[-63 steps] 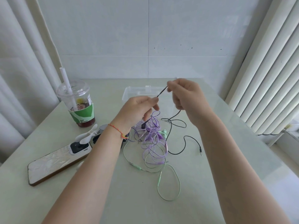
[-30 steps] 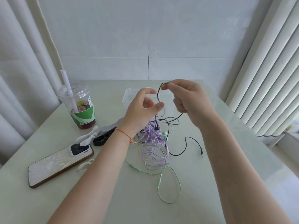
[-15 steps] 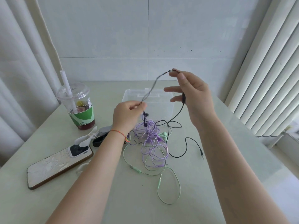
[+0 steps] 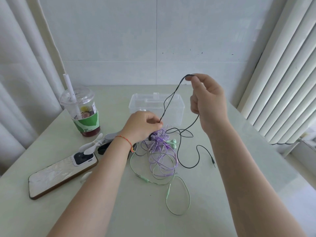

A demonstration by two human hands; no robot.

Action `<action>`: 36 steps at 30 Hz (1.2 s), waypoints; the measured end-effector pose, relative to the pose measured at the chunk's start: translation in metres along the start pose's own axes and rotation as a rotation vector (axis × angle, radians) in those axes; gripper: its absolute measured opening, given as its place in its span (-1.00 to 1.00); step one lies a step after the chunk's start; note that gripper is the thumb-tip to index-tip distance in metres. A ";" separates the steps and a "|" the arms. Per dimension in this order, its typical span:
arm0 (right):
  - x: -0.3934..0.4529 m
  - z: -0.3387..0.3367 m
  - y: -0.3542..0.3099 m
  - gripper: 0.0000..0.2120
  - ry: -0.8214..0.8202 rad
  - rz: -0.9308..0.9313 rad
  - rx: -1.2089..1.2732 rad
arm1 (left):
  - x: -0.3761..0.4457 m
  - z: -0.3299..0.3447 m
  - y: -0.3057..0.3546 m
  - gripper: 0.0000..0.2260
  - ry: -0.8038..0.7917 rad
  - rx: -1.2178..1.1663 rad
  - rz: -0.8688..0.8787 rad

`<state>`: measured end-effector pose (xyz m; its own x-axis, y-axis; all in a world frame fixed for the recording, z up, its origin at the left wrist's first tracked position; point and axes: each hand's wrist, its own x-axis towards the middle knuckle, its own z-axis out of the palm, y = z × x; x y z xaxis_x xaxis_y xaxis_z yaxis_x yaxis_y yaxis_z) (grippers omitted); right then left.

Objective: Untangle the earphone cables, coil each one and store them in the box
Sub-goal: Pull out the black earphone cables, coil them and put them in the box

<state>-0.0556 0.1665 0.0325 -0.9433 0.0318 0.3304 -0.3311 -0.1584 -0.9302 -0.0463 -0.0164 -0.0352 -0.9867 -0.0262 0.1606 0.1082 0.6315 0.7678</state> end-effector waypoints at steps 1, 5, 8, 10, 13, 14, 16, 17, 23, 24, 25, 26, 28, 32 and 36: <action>0.000 0.000 0.000 -0.84 -0.006 -0.008 0.027 | 0.000 0.001 -0.002 -0.96 -0.024 0.117 -0.010; -0.001 0.001 -0.001 -0.80 -0.001 -0.034 0.042 | 0.000 0.005 -0.010 -0.78 0.135 0.209 -0.038; -0.001 0.001 0.000 -0.80 -0.007 -0.033 0.054 | 0.001 0.004 -0.003 -0.82 0.387 0.006 0.006; -0.001 0.002 -0.001 -0.80 -0.011 -0.053 0.048 | 0.001 0.003 -0.003 -0.86 0.408 0.017 0.018; -0.001 0.002 -0.001 -0.80 -0.067 -0.073 0.111 | 0.001 0.003 -0.014 -0.96 0.150 0.209 -0.048; -0.001 0.002 -0.001 -0.81 -0.093 -0.073 0.140 | 0.001 0.003 -0.016 -0.99 0.074 0.251 -0.076; -0.001 0.004 0.000 -0.81 -0.136 -0.071 0.192 | 0.003 0.003 -0.020 -0.91 0.004 0.251 -0.116; -0.001 0.005 0.000 -0.81 -0.154 -0.073 0.215 | 0.004 0.002 -0.022 -0.86 -0.019 0.251 -0.124; -0.001 0.007 0.001 -0.79 -0.203 -0.070 0.182 | 0.003 0.001 -0.021 -0.75 0.079 0.386 -0.125; -0.001 0.007 0.003 -0.79 -0.216 -0.055 0.146 | 0.003 0.000 -0.016 -0.77 0.185 0.354 -0.089; -0.001 0.009 0.004 -0.78 -0.243 -0.029 0.122 | 0.002 -0.001 -0.007 -0.79 0.280 0.257 -0.053; -0.002 0.010 0.006 -0.78 -0.282 0.008 0.109 | 0.001 -0.002 0.003 -0.80 0.323 0.075 -0.026; -0.004 0.014 0.008 -0.78 -0.350 0.073 0.096 | -0.003 -0.008 0.025 -0.77 0.176 -0.406 -0.007; -0.003 0.017 0.012 -0.77 -0.296 0.054 0.165 | -0.011 -0.009 0.037 -0.75 -0.146 -0.630 0.070; 0.002 0.012 0.011 -0.78 -0.098 -0.024 0.217 | -0.003 -0.002 0.012 -0.78 -0.016 -0.416 -0.017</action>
<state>-0.0612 0.1534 0.0250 -0.9251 -0.0563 0.3756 -0.3306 -0.3673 -0.8694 -0.0415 -0.0104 -0.0255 -0.9902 -0.0198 0.1385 0.1284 0.2641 0.9559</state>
